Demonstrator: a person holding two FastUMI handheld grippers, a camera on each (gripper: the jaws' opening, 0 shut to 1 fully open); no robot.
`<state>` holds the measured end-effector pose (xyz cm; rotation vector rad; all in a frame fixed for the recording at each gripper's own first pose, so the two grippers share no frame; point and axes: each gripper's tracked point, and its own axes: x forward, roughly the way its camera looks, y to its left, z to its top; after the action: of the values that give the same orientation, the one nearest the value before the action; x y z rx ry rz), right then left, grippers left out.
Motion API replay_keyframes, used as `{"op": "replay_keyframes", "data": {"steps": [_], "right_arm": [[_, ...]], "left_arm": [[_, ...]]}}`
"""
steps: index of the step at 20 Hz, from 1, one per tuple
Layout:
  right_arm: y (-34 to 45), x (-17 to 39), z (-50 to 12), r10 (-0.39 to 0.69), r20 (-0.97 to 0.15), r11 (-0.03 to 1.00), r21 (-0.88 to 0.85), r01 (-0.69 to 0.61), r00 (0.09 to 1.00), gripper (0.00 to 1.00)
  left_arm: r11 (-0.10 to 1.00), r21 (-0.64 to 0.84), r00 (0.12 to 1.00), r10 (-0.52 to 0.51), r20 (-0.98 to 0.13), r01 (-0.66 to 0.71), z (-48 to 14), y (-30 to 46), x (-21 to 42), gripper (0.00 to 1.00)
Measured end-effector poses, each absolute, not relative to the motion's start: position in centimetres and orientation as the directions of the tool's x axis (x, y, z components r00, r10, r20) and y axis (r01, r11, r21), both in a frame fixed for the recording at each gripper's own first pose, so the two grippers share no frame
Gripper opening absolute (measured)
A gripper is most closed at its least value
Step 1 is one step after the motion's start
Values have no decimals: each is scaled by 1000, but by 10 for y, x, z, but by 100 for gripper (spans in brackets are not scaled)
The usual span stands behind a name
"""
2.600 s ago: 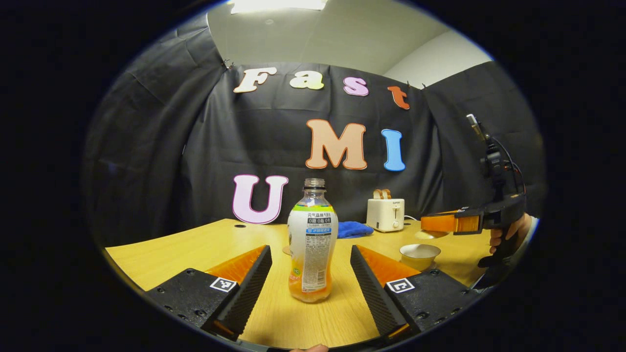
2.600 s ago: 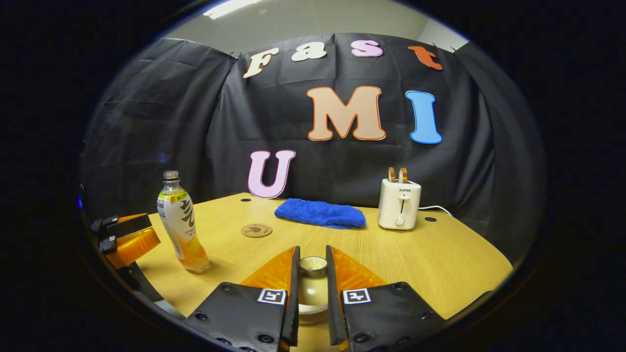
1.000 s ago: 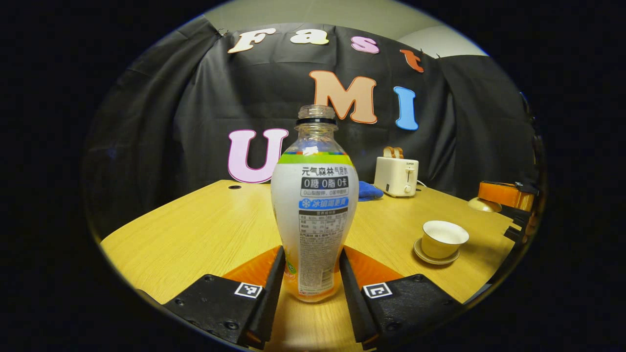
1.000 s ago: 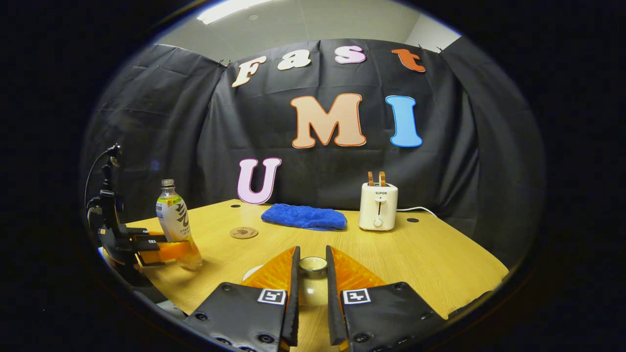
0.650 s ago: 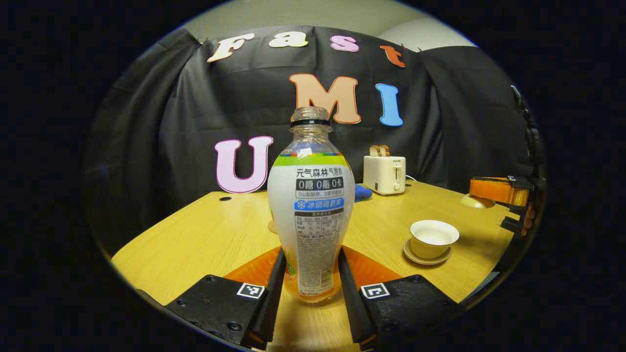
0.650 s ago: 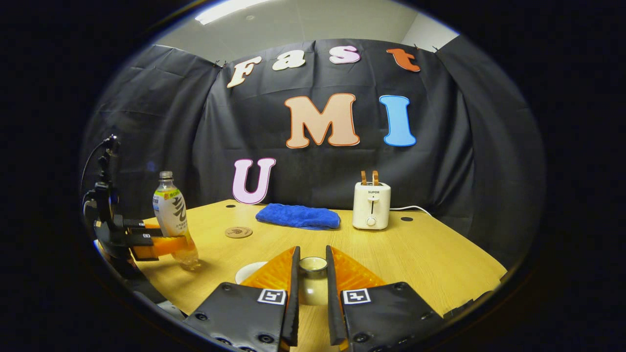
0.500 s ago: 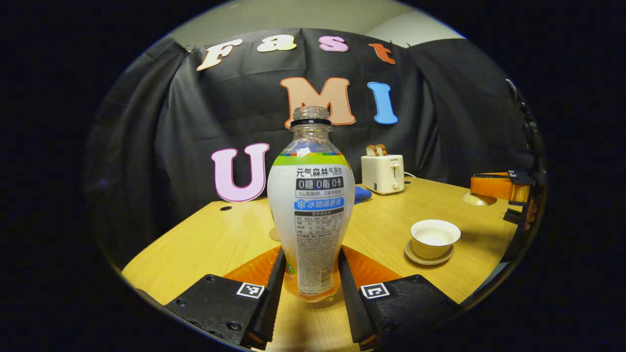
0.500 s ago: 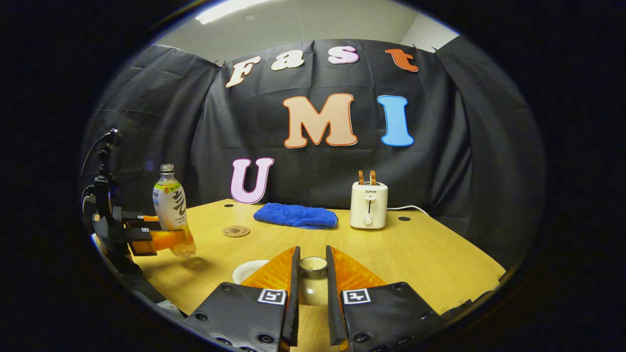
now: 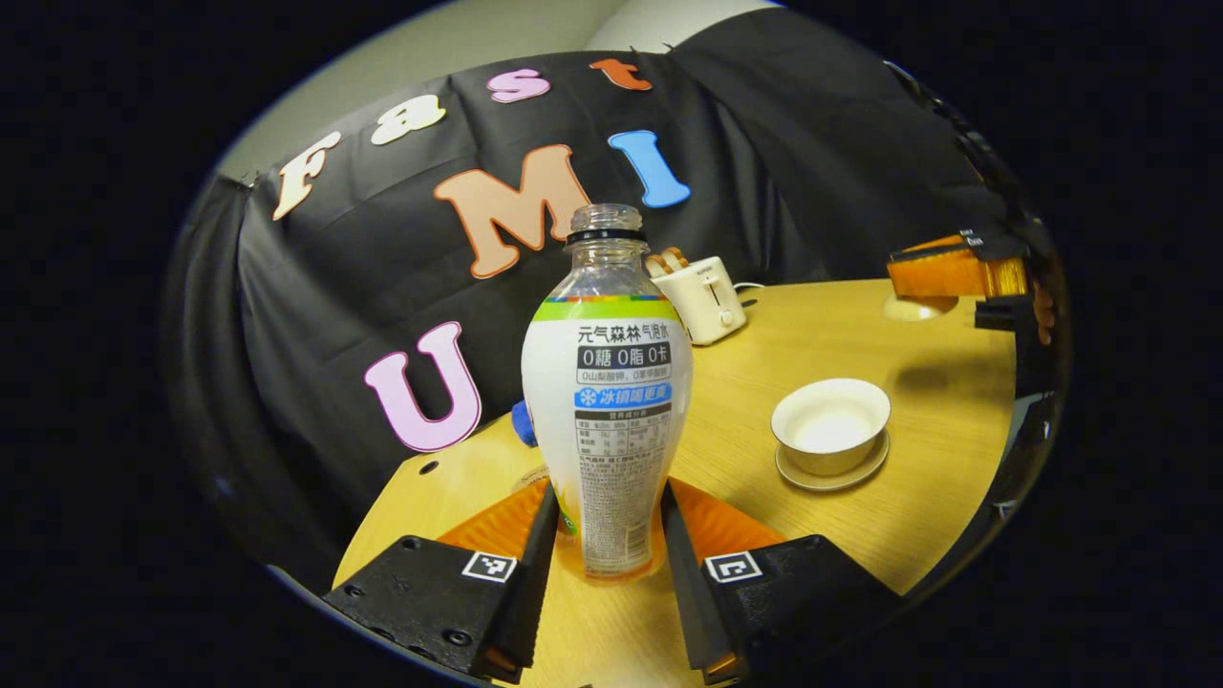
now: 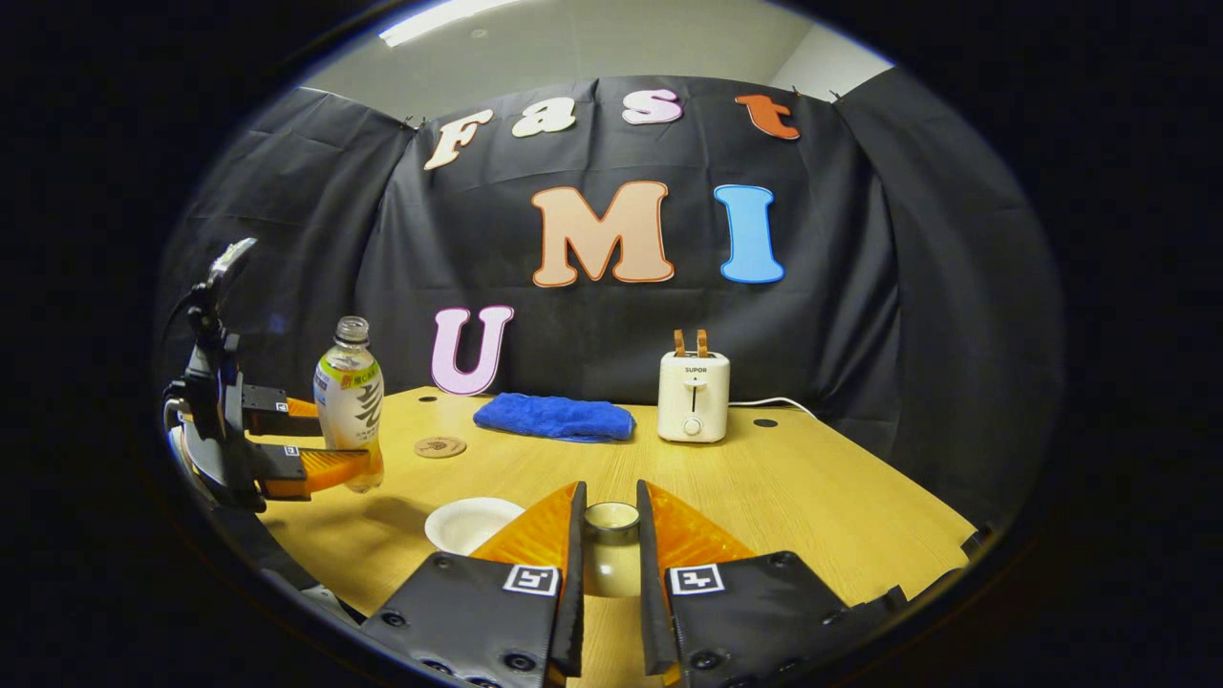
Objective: Open the teacup lid with one hand, grasp the water bottle and pour water into the teacup with the other hand; after pouring, place the water bottle on the coaster and then close the teacup lid.
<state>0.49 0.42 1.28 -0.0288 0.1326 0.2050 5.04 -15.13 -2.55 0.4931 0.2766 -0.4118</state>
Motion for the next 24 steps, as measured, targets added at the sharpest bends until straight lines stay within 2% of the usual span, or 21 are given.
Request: {"op": "replay_keyframes", "data": {"steps": [3,4,6,8,12,16,22,23,24], "right_arm": [[-1,4,10,192,-137,981,-10,-195,972,30],[-3,5,9,185,-138,982,-11,-189,973,26],[-7,4,7,177,-140,984,-8,-180,974,30],[-11,2,6,170,-140,985,-4,-173,975,26],[-15,1,4,160,-142,987,-5,-163,977,27],[-14,-2,-1,171,-155,985,-1,-173,973,26],[-11,-7,0,190,-149,982,23,-189,970,29],[-13,-7,0,188,-147,982,21,-187,971,26],[-14,-7,0,185,-145,983,17,-185,972,28]], "left_arm": [[737,480,870,-314,-381,476,-33,-157,50,58],[710,515,869,-302,-392,480,-34,-157,52,57],[664,567,867,-290,-406,487,-38,-156,56,57],[605,616,859,-277,-431,505,-45,-157,59,57],[492,696,851,-255,-459,523,-53,-156,59,57],[389,740,835,-226,-501,549,-64,-153,59,57],[256,769,810,-180,-558,586,-74,-151,53,57],[228,777,810,-167,-562,587,-74,-151,52,57],[202,784,809,-152,-568,587,-75,-148,50,57]]}}
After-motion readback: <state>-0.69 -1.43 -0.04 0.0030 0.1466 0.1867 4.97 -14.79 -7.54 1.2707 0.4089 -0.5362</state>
